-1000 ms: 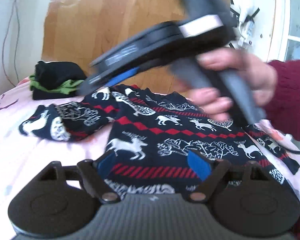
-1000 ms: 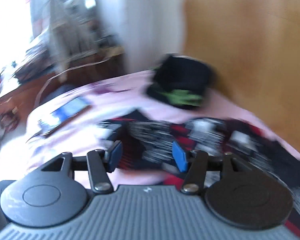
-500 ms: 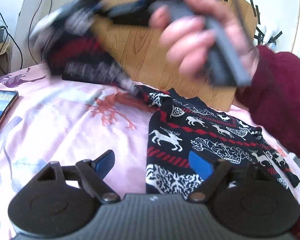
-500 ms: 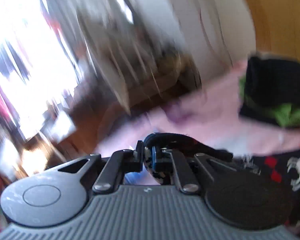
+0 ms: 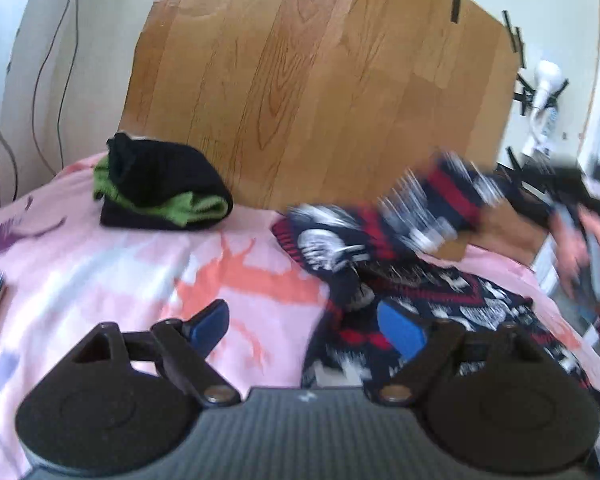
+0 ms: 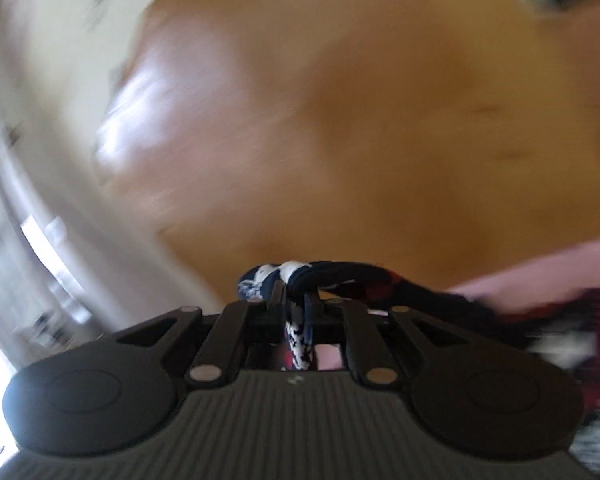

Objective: Fold small clothes

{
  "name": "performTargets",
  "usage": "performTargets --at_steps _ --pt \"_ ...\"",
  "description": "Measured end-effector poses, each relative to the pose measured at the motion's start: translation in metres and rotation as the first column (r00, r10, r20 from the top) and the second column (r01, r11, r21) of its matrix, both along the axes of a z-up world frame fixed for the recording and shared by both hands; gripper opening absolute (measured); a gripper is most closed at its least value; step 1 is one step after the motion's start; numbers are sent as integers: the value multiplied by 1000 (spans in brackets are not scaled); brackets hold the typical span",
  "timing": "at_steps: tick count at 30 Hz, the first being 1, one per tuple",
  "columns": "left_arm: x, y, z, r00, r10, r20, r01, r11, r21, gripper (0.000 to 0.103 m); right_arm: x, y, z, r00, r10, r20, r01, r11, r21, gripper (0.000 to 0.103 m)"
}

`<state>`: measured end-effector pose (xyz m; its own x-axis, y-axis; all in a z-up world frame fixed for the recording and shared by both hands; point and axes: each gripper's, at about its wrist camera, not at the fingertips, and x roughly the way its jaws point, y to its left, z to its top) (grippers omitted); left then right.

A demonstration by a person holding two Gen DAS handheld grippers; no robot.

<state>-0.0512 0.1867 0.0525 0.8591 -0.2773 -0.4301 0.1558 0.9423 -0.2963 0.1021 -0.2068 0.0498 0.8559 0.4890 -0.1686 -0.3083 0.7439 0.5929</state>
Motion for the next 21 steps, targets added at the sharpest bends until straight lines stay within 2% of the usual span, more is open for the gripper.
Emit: performTargets --at_steps 3,5,6,8,9,12,14,15,16,17,19,21 --pt "42 -9 5 999 24 -41 -23 1000 17 84 -10 -47 -33 986 -150 -78 148 988 -38 12" --pt "70 -14 5 996 5 -88 -6 1000 0 84 -17 -72 -59 958 -237 -159 235 971 -32 16" --pt "87 -19 4 993 -5 -114 4 1000 -6 84 -20 -80 -71 945 -257 -201 259 966 -17 18" --pt "111 -29 1 988 -14 -152 15 1000 8 84 -29 -95 -87 933 -257 -251 269 963 12 48" --pt "126 -38 -1 985 -23 -170 27 999 23 84 -35 -99 -92 934 -254 -252 268 963 21 51" --pt "157 -66 -12 978 -50 -204 69 994 88 81 -56 -104 -93 942 -243 -231 248 969 -9 52" --pt "178 -87 -23 968 -56 -244 92 986 142 70 -54 -104 -91 941 -257 -219 247 966 -69 52" --pt "188 -97 -30 961 -61 -268 109 980 168 49 -57 -103 -90 938 -277 -209 258 960 -112 52" --pt "196 -106 -38 954 -68 -293 130 972 195 23 -65 -108 -90 934 -299 -194 274 951 -145 52" --pt "200 -113 -43 951 -67 -302 141 963 229 20 -68 -109 -89 934 -310 -180 281 945 -168 52" --pt "202 -112 -42 967 -58 -248 128 952 278 16 -73 -113 -88 934 -318 -161 288 940 -184 52" --pt "201 -91 -34 978 -13 -209 64 969 240 14 -75 -113 -85 932 -336 -133 307 931 -198 52"
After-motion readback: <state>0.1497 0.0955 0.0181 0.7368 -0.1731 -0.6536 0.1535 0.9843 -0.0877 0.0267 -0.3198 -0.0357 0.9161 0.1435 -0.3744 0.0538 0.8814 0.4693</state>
